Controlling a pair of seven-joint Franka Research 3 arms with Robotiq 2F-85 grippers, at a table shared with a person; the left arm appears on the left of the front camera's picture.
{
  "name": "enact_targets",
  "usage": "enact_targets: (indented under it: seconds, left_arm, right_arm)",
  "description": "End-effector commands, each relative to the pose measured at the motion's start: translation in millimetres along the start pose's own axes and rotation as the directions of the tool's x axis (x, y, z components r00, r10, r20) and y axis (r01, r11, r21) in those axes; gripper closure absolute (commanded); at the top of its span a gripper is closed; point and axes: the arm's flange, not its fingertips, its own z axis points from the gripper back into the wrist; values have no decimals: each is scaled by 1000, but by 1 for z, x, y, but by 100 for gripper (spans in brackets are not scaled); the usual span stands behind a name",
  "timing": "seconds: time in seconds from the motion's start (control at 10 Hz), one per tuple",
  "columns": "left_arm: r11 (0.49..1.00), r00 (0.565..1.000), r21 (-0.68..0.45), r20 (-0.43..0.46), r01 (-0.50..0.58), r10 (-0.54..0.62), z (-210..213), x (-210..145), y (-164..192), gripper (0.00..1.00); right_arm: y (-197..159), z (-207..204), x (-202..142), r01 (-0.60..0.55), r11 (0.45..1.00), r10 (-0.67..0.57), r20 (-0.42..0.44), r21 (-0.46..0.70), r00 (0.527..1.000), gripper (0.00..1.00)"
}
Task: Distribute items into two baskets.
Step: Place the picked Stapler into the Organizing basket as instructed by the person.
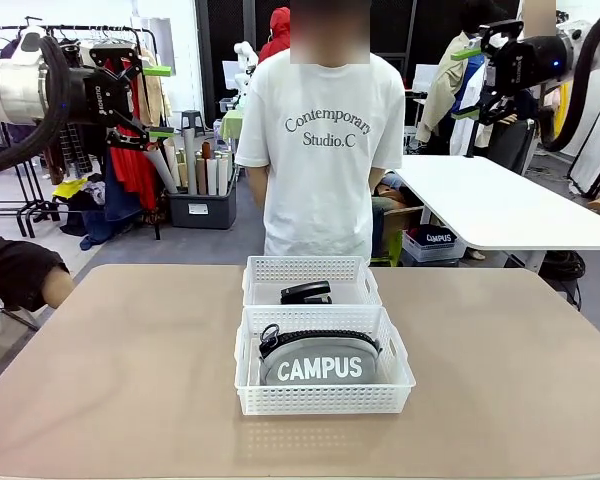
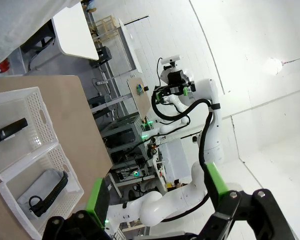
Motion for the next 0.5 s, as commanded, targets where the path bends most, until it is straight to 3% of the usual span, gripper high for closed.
enact_targets:
  seconds: [0.0, 0.4]
  left_arm:
    - [1000, 1000, -3, -2, -1, 1, -1, 0, -2, 0]
    - [1000, 1000, -3, -2, -1, 1, -1, 0, -2, 0]
  right_arm:
    - [-10, 5, -18, 46, 994, -48, 26, 94, 998, 0]
    - [-37, 28, -41, -28, 987, 15, 80, 159, 997, 0]
